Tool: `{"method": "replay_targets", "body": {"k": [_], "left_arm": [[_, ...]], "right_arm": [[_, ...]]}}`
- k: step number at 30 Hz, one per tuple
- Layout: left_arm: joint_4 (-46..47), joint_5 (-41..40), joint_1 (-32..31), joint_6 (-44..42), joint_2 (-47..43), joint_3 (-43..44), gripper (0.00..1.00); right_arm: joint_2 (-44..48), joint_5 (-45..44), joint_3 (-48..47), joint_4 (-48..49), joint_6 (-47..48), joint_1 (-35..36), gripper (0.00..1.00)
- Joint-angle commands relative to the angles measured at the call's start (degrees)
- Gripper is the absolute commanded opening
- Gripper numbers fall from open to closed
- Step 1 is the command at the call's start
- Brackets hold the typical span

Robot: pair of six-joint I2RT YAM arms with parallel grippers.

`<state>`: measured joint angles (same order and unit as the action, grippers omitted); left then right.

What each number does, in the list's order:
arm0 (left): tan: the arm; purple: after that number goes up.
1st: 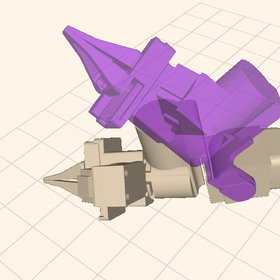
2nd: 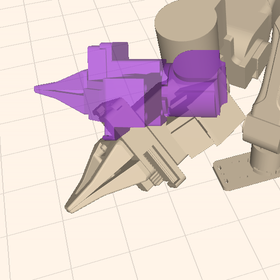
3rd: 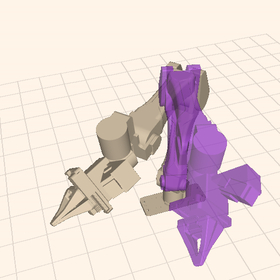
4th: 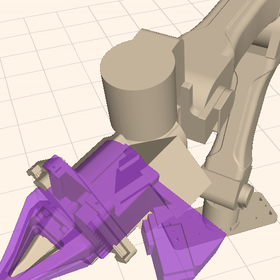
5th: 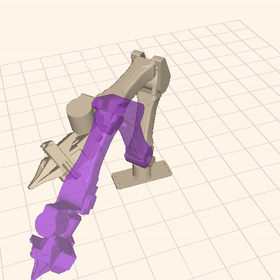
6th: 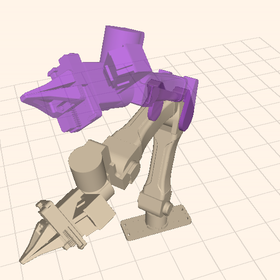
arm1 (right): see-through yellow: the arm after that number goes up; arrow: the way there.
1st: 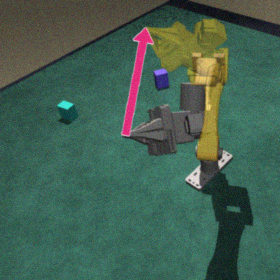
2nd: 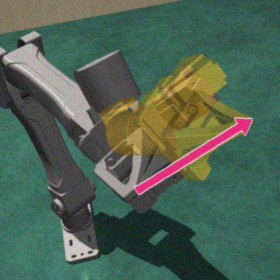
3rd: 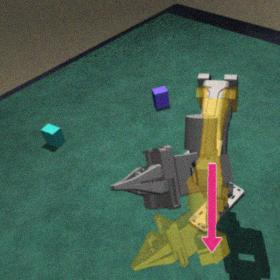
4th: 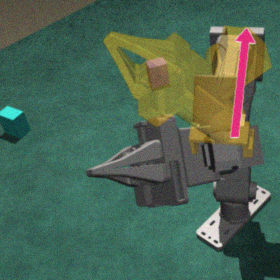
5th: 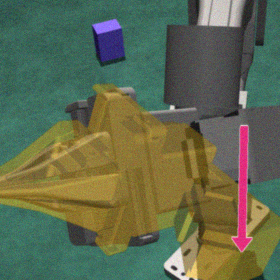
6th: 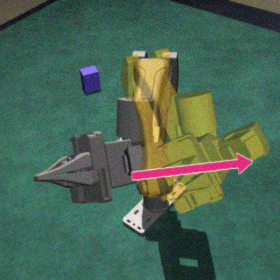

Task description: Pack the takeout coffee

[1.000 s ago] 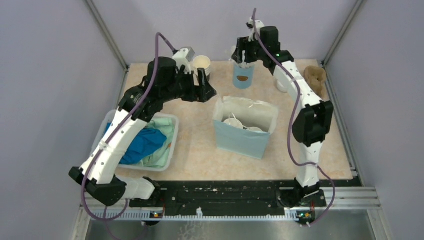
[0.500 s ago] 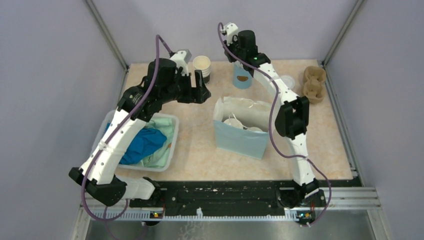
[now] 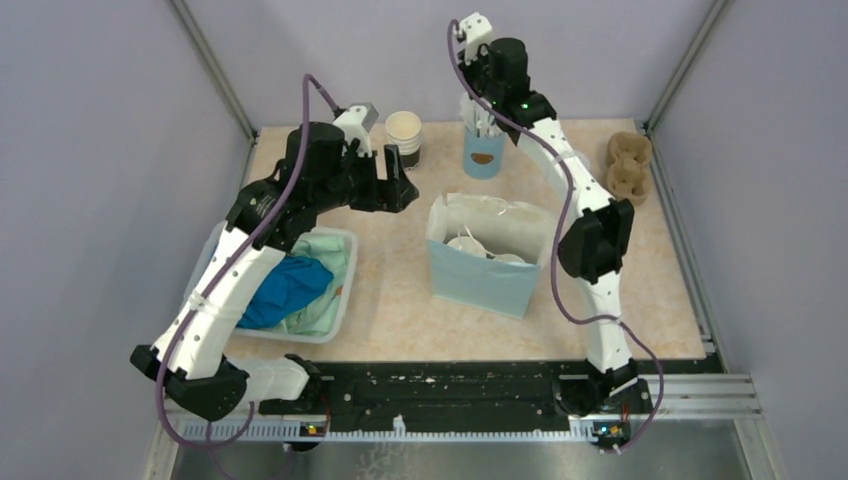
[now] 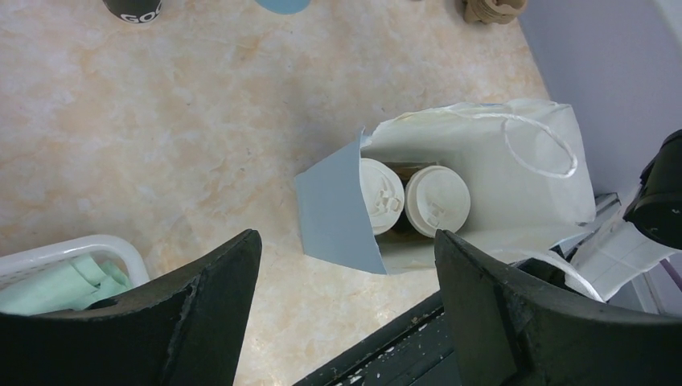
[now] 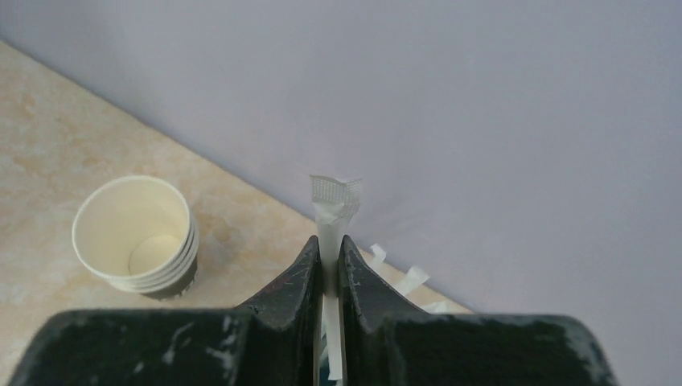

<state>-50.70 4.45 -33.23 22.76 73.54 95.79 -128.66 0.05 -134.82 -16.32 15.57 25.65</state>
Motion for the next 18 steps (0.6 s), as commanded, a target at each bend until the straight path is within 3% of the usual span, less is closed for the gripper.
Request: {"method": "replay_targets", "body": {"k": [1, 4, 9, 13, 18], "left_arm": [[1.13, 1.97, 0.27, 0.14, -4.36, -0.89, 0.85], [0.80, 3.24, 0.27, 0.50, -6.29, -2.17, 0.85], [1.20, 5.58, 0.24, 1.51, -9.84, -5.41, 0.85], [1.02, 7.54, 0.26, 1.84, -11.97, -7.05, 0.85], [0.44, 9.94, 0.25, 2.57, -12.71, -8.32, 0.85]], "right_arm": [[8.83, -3.69, -8.38, -0.40, -2.41, 0.52, 0.06], [16.06, -0.84, -5.42, -1.55, -8.53, 0.63, 0.06], [30.49, 17.44, 5.58, -7.58, -18.55, 1.06, 0.00], [46.72, 24.85, 26.97, -0.09, -21.40, 3.66, 0.00], [57.54, 33.97, 38.60, 5.47, -28.23, 4.23, 0.00]]}}
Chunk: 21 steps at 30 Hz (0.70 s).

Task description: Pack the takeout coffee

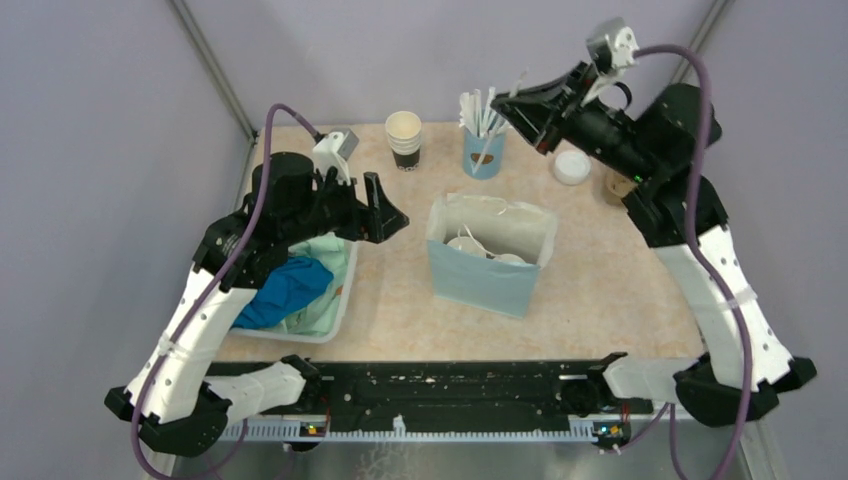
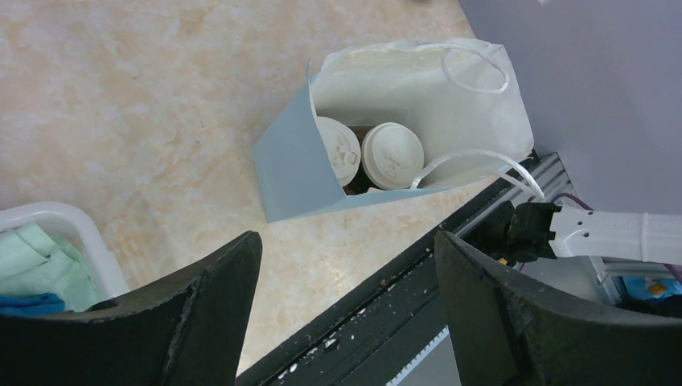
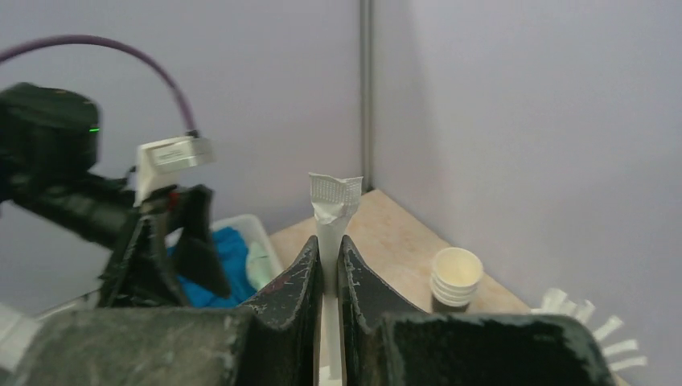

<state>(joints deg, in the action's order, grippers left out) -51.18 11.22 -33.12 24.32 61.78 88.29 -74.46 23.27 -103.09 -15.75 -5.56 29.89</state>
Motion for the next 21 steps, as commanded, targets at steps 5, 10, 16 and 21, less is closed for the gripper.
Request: {"method": "replay_targets", "body": {"k": [5, 10, 16, 21], "left_arm": [[1.48, 3.93, 0.16, 1.77, -1.69, -2.53, 0.85], [1.69, 4.74, 0.17, 2.55, -1.27, -2.52, 0.84], [1.43, 4.04, 0.17, 2.96, -0.96, -2.29, 0.84], [2.19, 3.34, 0.17, 3.60, -0.43, -2.67, 0.84]], "right_arm": [[5.03, 14.86, 14.36, 1.77, -0.71, 1.17, 0.00], [4.66, 16.17, 19.29, 1.32, 6.98, 1.18, 0.00], [4.65, 5.36, 24.76, -4.15, 21.09, 1.57, 0.00], [5.92, 1.20, 29.39, 1.09, 25.59, 1.56, 0.00]]}}
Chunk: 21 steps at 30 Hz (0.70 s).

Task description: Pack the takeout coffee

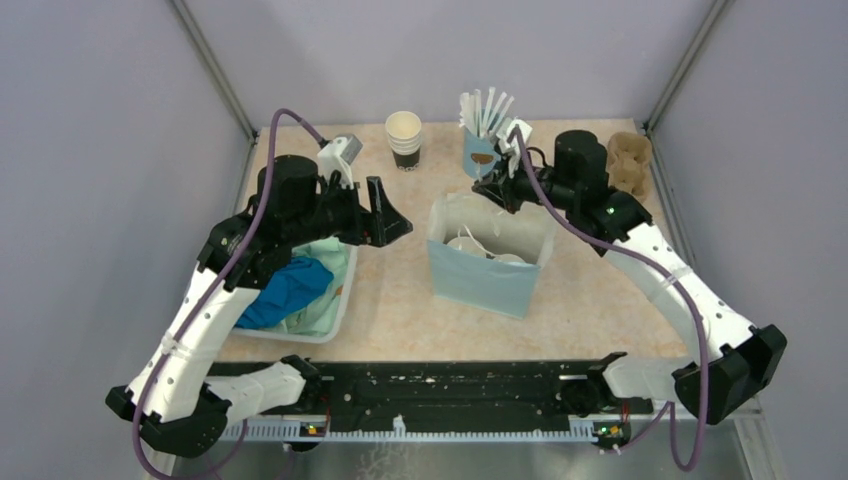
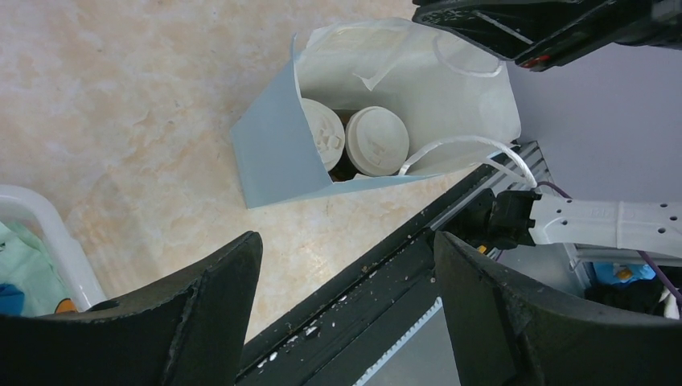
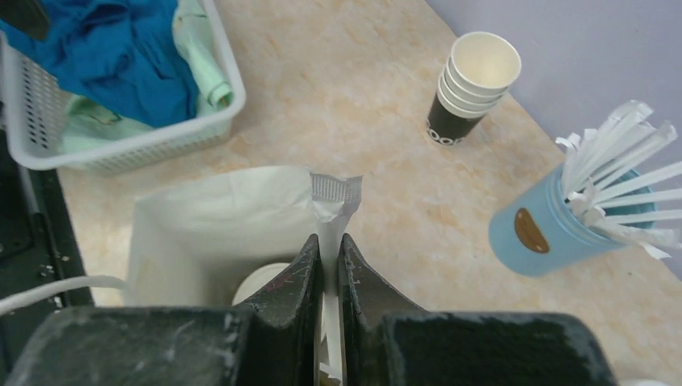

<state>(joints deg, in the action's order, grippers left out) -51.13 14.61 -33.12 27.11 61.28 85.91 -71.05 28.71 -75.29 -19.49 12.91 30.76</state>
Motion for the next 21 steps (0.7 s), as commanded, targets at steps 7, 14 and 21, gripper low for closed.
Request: {"method": "replay_targets", "body": {"k": [7, 14, 21], "left_arm": [[3.89, -0.13, 0.16, 1.78, 2.18, -0.13, 0.84], [4.88, -0.21, 0.16, 1.88, 3.36, 0.28, 0.84], [7.75, 0.33, 0.16, 2.70, 2.64, -2.51, 0.84]], "right_arm": [[2.47, -5.31, 14.58, 23.01, 2.96, 0.69, 0.00], [3.85, -7.71, 15.72, 21.87, -2.38, 0.95, 0.19], [8.94, -17.63, 3.01, 8.02, -11.46, 1.93, 0.66]]}}
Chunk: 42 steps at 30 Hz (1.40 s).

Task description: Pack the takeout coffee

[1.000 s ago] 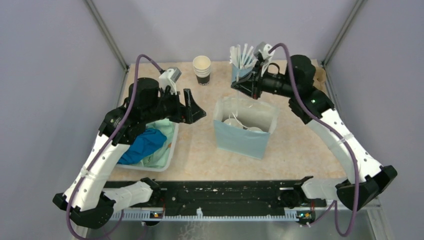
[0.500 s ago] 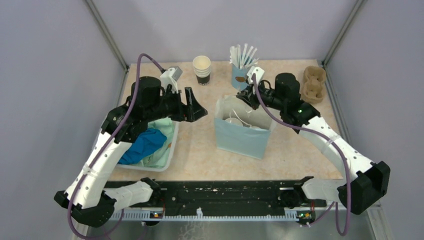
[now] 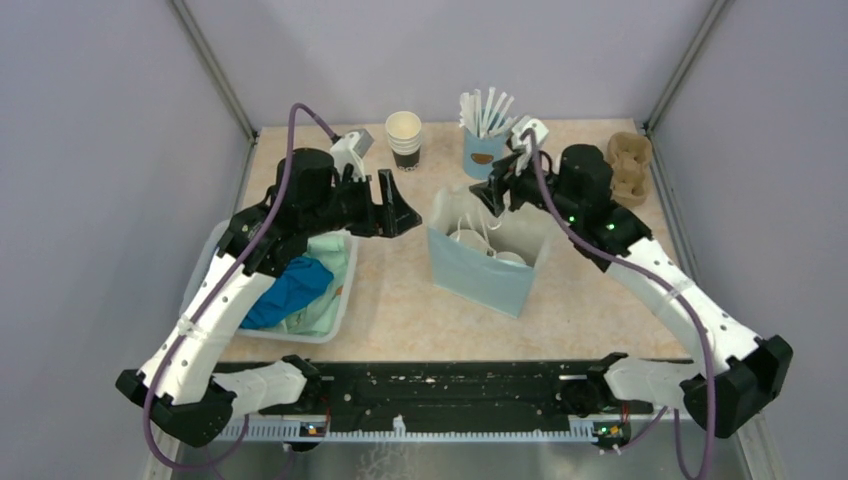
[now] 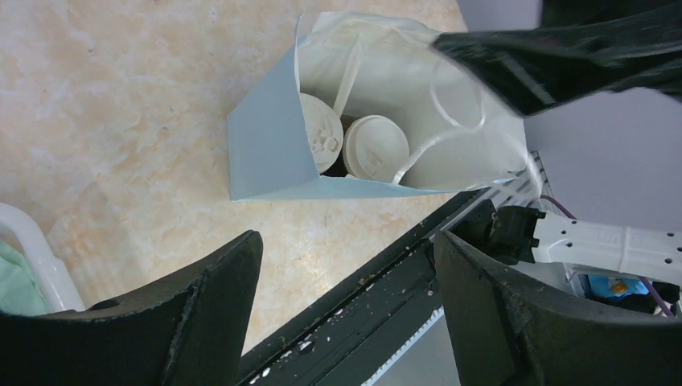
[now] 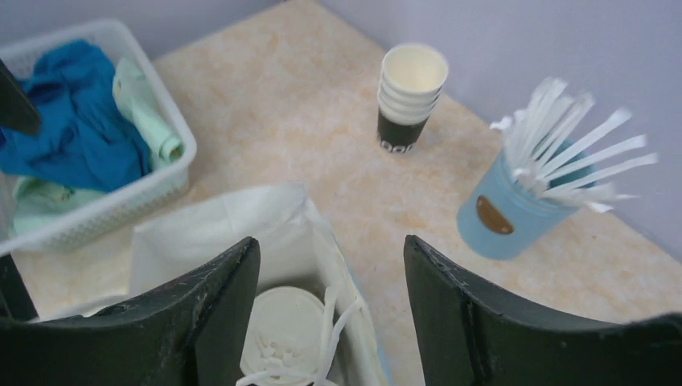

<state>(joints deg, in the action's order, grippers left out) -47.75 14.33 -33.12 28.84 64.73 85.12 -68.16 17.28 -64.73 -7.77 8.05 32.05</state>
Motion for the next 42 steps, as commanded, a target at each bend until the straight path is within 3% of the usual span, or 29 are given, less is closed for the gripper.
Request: {"method": "replay_targets", "body": {"k": [1, 6, 10, 15, 18, 21, 27, 33, 39, 42], "left_arm": [[4.75, 0.83, 0.16, 1.14, -0.93, -2.17, 0.84], [5.68, 1.13, 0.16, 1.46, -1.19, -3.18, 0.84], [5.78, 0.67, 0.10, 1.73, -1.53, -3.48, 0.84], [5.24, -0.99, 0.16, 2.72, -1.97, -3.47, 0.84], [4.39, -2.62, 0.17, 3.37, -2.00, -2.82, 0.85], [3.61, -4.10, 0.14, 4.02, -1.99, -2.68, 0.85], [3.80, -6.35, 0.15, 5.92, -1.33, -3.15, 0.85], [4.63, -6.94, 0.17, 6.64, 0.64, -2.61, 0.85], [5.98, -6.26, 0.14, 6.78, 2.21, -2.29, 0.85], [6.24, -6.16, 0.16, 6.67, 2.48, -2.38, 0.85]], "right_arm": [[6.49, -6.95, -8.09, -4.37, -8.26, 0.66, 0.67], [5.44, -9.67, -9.80, -5.62, -15.06, 0.65, 0.70], [-1.44, -23.43, -16.71, -11.67, -19.31, -1.01, 0.80], [-13.94, -18.13, -23.79, -10.54, -24.88, -9.38, 0.76], [-21.71, -15.56, -28.03, -7.49, -21.55, -9.83, 0.70], [-29.42, -14.40, -33.03, -6.42, -18.17, -10.01, 0.54], [-41.58, -16.39, -46.28, -12.27, -11.24, -10.04, 0.44], [-50.10, -17.69, -58.57, -21.05, -8.91, -10.00, 0.43], [-51.49, -14.19, -59.84, -21.84, -5.25, -9.55, 0.48], [-52.35, -15.02, -60.40, -22.69, -3.47, -9.31, 0.46]]}}
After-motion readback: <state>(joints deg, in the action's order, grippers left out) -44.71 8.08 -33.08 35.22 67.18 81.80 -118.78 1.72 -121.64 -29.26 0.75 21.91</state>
